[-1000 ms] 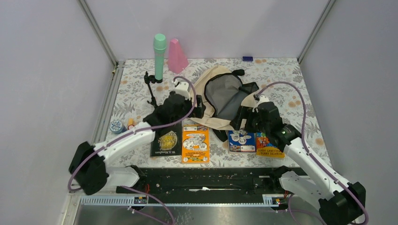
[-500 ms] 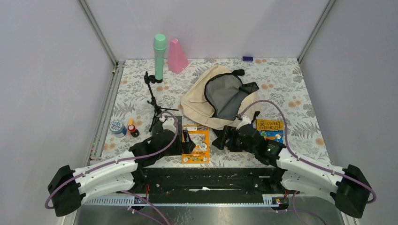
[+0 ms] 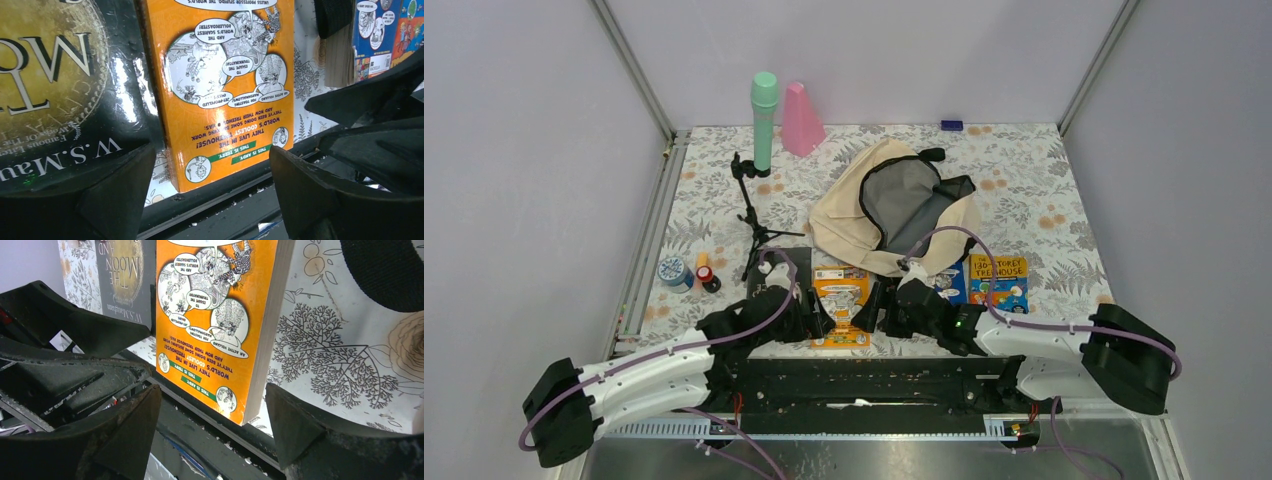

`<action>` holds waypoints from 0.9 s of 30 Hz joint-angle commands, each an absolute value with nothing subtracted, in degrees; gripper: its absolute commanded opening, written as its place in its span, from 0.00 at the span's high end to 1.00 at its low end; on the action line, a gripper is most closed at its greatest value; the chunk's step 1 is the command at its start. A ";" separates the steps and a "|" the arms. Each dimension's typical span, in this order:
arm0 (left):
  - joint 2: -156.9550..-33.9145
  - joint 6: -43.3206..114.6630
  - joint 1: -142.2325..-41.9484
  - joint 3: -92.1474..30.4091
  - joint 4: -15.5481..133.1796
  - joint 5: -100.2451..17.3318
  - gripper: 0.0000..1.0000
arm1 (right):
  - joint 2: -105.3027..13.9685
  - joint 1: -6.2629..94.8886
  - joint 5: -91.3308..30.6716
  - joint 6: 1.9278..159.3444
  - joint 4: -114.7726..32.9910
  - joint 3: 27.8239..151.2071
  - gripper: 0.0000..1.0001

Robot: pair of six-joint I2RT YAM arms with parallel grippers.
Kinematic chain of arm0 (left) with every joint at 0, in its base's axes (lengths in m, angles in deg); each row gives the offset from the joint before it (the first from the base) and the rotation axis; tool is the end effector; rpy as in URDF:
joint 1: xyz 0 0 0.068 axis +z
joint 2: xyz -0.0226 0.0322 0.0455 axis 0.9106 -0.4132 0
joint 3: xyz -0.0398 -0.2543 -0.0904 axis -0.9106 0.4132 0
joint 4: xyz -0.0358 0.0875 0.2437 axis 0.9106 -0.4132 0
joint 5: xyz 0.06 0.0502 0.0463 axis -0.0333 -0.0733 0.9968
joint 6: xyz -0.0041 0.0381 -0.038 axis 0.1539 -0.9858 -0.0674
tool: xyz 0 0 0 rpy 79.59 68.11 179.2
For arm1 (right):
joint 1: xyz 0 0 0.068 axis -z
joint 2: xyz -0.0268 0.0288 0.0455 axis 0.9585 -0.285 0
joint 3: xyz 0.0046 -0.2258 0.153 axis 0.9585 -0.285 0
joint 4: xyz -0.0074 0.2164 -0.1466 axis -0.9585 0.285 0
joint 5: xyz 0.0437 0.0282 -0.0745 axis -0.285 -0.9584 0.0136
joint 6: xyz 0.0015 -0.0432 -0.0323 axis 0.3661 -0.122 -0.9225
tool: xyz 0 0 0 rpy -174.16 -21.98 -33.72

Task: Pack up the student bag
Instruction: Unzip the student bag at the center of the board, then pick up the book from the center of the board.

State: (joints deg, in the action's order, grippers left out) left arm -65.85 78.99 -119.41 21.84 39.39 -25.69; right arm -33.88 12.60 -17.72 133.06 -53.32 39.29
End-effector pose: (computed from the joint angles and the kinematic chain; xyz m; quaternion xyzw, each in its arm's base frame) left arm 0.0988 -0.1274 0.1723 -0.0344 0.9172 -0.2839 0.2776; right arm 0.1184 0.2060 0.1757 0.0088 0.8742 0.4004 0.2745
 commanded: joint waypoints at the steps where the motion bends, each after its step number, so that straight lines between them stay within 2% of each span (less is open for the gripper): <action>1: -65.28 80.50 -119.60 23.18 45.52 -28.14 0.15 | -36.41 12.00 -17.37 135.21 -59.05 39.62 0.17; 9: -69.10 81.09 -119.57 24.06 48.51 -30.19 0.25 | -40.91 12.00 -18.75 136.07 -62.20 40.18 0.19; 27: -70.08 81.04 -119.56 24.42 48.87 -30.12 0.40 | -37.99 12.00 -22.50 136.23 -73.10 37.78 0.30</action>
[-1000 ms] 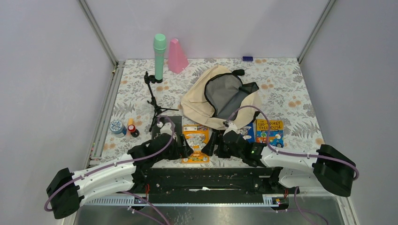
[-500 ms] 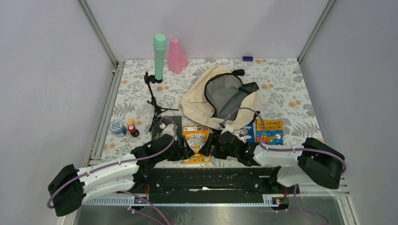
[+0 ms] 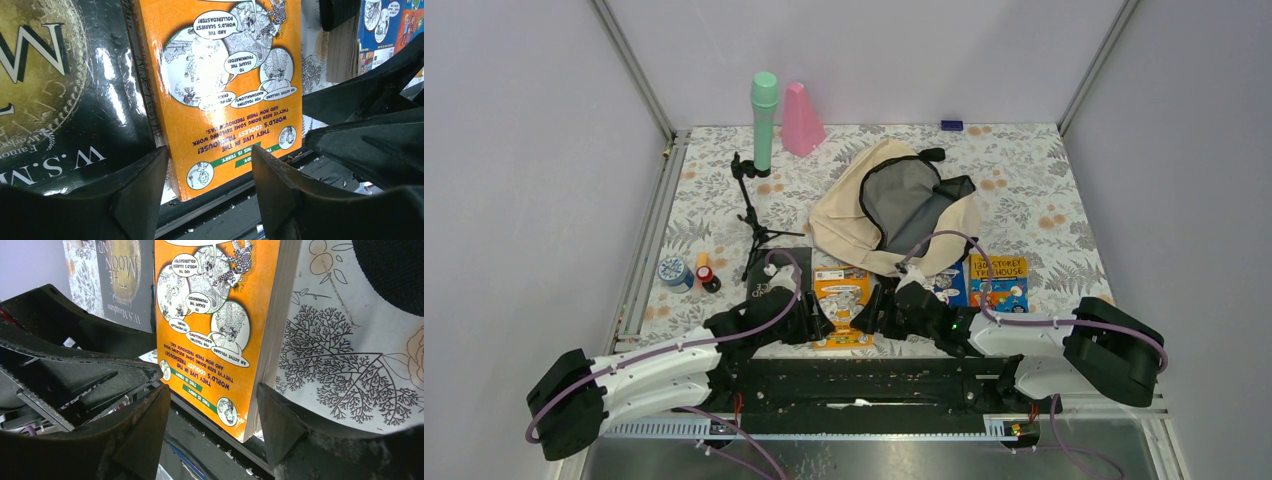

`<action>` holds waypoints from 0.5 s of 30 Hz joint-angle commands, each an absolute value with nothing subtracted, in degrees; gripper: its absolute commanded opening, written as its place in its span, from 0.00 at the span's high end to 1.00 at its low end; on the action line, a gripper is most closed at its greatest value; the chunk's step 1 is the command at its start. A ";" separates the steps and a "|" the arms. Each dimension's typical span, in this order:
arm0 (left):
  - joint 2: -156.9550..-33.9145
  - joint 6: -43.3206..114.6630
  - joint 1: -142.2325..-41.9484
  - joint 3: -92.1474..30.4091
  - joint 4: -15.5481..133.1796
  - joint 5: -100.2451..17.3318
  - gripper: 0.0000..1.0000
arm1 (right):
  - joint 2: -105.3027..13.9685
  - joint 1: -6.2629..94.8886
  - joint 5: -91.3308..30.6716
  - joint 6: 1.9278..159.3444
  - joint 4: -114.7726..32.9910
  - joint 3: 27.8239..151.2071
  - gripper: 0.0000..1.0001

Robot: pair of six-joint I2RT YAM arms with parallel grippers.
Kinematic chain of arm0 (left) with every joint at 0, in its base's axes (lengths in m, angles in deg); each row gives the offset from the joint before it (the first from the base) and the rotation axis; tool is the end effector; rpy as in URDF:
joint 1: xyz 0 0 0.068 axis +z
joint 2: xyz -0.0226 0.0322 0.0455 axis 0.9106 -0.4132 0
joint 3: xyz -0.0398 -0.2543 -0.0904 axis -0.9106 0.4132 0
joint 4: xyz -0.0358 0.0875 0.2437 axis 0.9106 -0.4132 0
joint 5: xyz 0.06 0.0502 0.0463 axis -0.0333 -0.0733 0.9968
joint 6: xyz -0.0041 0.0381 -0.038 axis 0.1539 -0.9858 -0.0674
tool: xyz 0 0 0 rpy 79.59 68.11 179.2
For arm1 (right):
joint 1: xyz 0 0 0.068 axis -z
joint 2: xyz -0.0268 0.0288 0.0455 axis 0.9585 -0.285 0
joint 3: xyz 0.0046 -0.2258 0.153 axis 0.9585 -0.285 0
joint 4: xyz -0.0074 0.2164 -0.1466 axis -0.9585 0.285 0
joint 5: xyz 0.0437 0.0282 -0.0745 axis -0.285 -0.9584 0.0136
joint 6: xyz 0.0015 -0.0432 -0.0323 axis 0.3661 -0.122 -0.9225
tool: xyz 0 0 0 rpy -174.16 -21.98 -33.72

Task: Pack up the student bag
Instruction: Pick up the book from the center of the board.

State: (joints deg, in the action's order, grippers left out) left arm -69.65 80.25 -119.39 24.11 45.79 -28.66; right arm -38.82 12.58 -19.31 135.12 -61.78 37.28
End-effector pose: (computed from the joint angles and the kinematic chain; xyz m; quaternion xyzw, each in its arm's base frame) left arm 0.1011 -0.1336 0.1586 -0.0345 0.9170 -0.3031 0.2568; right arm 0.1205 0.2120 0.1598 0.0179 0.8679 0.4215 0.2621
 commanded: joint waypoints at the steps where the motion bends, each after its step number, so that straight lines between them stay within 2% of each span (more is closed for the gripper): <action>1: -70.12 81.07 -119.56 24.49 48.95 -30.16 0.41 | -38.18 11.99 -22.51 136.29 -74.07 37.43 0.31; 7: -71.14 81.09 -119.58 24.51 49.58 -30.88 0.46 | -36.75 12.02 -22.52 137.93 -81.11 34.15 0.33; 15: -72.39 80.65 -119.58 23.57 49.14 -30.65 0.48 | -36.15 12.00 -22.47 136.67 -83.43 33.29 0.33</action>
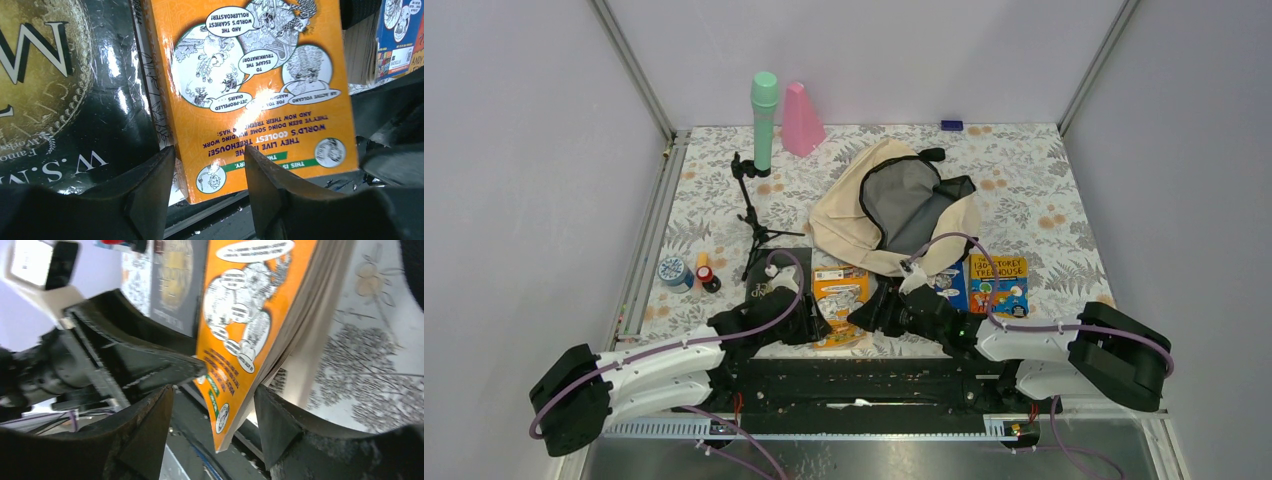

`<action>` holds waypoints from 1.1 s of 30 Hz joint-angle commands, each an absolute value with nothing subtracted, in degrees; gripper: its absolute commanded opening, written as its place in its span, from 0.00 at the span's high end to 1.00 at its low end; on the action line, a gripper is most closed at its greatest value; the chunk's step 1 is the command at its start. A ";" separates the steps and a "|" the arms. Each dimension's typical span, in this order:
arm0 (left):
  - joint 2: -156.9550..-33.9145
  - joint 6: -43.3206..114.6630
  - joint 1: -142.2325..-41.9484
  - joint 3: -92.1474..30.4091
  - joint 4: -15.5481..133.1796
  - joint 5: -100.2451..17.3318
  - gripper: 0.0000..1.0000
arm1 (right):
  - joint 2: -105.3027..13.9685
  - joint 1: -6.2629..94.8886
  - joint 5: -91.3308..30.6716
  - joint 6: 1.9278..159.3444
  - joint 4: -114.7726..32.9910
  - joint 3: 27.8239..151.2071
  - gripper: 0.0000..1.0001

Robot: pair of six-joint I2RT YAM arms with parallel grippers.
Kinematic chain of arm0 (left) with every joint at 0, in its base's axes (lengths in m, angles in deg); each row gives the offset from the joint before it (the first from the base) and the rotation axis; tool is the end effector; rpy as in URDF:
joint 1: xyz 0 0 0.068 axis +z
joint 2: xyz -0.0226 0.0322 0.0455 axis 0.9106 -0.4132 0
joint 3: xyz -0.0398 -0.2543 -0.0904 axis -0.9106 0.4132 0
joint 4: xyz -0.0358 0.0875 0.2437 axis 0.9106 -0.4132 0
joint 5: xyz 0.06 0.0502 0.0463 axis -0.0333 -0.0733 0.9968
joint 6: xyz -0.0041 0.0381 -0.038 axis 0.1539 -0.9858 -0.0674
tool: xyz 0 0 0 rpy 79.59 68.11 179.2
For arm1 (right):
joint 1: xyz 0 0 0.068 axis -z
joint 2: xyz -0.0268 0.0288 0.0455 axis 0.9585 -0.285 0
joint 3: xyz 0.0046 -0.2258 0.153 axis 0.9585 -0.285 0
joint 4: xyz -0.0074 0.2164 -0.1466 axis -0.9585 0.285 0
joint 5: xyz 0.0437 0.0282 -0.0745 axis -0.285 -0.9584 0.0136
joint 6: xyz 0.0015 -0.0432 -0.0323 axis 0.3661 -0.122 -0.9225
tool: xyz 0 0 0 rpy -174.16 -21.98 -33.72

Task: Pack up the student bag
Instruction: Pick up the book from the center of the board.

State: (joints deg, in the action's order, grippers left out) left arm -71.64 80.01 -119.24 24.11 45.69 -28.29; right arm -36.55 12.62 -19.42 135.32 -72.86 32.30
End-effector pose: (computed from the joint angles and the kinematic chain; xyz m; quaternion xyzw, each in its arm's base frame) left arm 0.1024 -0.1342 0.1534 -0.0345 0.9240 -0.2866 0.2508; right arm 0.1156 0.2029 0.1617 0.0208 0.8294 0.4771 0.2897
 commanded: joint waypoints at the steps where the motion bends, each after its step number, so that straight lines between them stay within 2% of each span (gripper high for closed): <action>1: -72.36 80.61 -119.61 23.50 49.17 -30.65 0.48 | -36.89 12.00 -22.51 136.93 -84.31 33.20 0.34; 8: -72.26 80.35 -119.56 23.15 48.86 -30.47 0.49 | -43.15 11.74 -22.51 138.24 -85.44 34.40 0.37; 19: -71.46 79.82 -119.56 22.58 47.45 -29.86 0.50 | -42.26 11.74 -19.44 140.64 -70.94 37.07 0.40; 21: -71.16 79.67 -119.60 22.34 46.95 -29.70 0.50 | -42.08 11.74 -19.18 140.72 -70.42 37.03 0.48; 25: -70.00 79.38 -119.56 21.69 45.61 -28.68 0.49 | -42.00 11.74 -19.35 140.71 -69.98 37.36 0.74; 28: -67.92 79.06 -119.58 20.75 43.45 -26.79 0.45 | -40.64 11.74 -19.40 140.77 -69.60 37.31 0.90; 31: -64.77 79.01 -119.49 19.71 40.48 -24.48 0.33 | -37.23 11.72 -18.82 141.25 -68.59 36.70 0.99; 33: -62.52 78.91 -119.49 19.00 38.90 -23.63 0.27 | -33.96 11.74 -17.57 141.85 -66.89 36.03 1.00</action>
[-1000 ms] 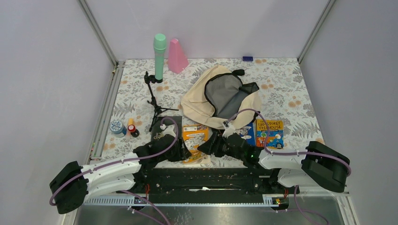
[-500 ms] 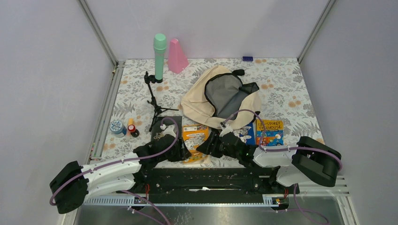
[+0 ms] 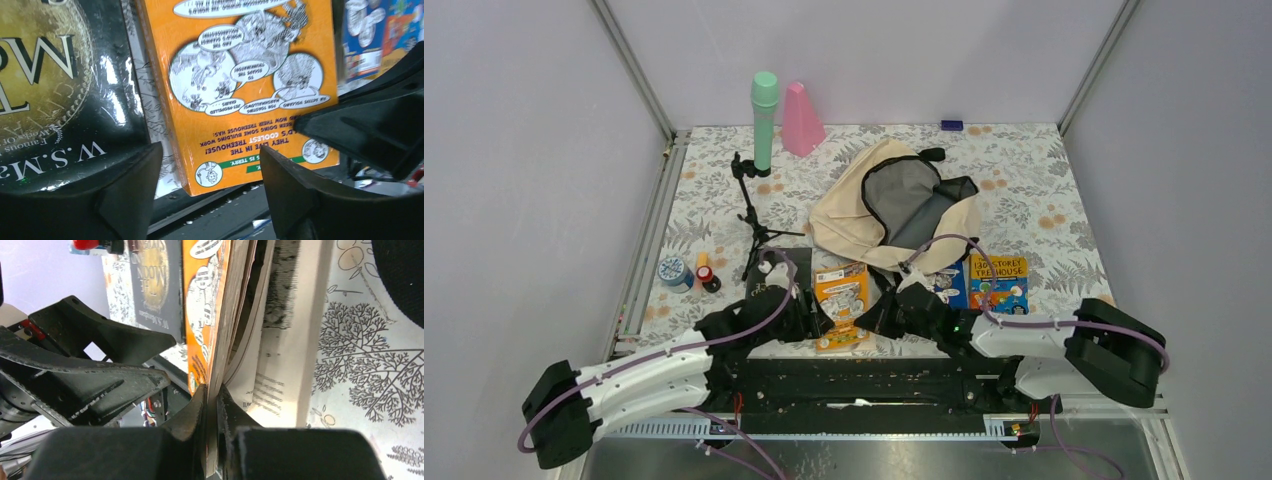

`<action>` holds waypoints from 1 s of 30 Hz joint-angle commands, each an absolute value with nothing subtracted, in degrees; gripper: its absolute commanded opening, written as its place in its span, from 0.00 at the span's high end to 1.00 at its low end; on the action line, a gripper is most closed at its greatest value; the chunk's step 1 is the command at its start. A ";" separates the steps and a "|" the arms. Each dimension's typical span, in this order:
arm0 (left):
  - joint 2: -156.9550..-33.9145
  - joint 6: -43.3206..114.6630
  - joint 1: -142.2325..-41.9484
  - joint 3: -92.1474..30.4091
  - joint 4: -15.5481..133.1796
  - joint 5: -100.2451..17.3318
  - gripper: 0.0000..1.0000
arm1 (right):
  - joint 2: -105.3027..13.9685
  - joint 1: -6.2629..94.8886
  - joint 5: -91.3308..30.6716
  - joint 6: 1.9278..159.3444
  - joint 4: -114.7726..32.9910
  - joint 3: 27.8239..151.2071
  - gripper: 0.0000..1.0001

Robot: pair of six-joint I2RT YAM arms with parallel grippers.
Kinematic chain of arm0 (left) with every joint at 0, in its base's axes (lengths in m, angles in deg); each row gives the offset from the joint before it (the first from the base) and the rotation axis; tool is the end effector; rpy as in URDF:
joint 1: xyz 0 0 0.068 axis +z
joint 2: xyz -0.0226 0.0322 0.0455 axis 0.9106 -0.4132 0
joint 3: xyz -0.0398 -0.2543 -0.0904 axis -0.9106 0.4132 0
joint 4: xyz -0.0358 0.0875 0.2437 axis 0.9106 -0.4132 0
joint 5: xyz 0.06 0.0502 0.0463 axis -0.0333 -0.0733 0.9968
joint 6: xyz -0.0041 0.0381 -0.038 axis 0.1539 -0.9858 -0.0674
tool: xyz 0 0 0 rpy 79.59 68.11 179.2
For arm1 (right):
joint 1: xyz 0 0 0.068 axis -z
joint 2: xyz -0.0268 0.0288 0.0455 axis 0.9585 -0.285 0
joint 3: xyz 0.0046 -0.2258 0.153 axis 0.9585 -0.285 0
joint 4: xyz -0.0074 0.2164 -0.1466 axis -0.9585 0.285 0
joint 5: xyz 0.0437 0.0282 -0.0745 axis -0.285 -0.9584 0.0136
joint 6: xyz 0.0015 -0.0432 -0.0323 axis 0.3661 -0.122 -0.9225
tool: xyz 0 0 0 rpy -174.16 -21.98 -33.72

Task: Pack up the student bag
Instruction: Pick up the book from the center of the board.

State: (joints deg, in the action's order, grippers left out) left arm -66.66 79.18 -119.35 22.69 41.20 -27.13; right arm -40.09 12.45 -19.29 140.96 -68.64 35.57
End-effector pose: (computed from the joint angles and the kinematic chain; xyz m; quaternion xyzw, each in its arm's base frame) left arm 0.0990 -0.1289 0.1679 -0.0315 0.9173 -0.2921 0.2687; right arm 0.1206 0.2132 0.1576 0.0612 0.8487 0.4609 0.2522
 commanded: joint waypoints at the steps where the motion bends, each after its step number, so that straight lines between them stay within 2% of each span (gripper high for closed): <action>1: -61.56 78.88 -119.51 18.59 38.24 -23.37 0.25 | -32.23 11.74 -17.06 142.11 -66.18 35.56 1.00; 5: -58.88 79.09 -119.46 16.90 35.94 -22.83 0.18 | -27.81 11.74 -17.98 140.18 -62.81 35.87 1.00; 12: -54.63 79.23 -119.37 14.07 33.68 -22.27 0.01 | -23.61 11.74 -26.58 131.74 -57.46 41.37 1.00; 16: -52.21 79.05 -116.93 15.94 38.07 -26.63 0.01 | -17.72 11.65 -25.96 126.91 -54.41 44.18 1.00; 21: -48.36 79.36 -110.86 17.59 45.81 -34.12 0.01 | -10.12 11.65 -17.99 119.43 -48.15 49.01 1.00; 25: -47.15 79.21 -108.22 16.87 54.46 -40.92 0.01 | -6.67 11.63 -15.83 115.57 -52.87 49.76 1.00; 30: -49.68 81.95 -106.01 15.99 60.86 -46.28 0.01 | -5.17 11.65 -18.97 109.60 -60.76 50.37 1.00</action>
State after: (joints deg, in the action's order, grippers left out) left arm -48.06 79.93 -107.48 17.51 50.84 -38.93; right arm -6.80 11.99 -19.22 117.28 -49.74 46.66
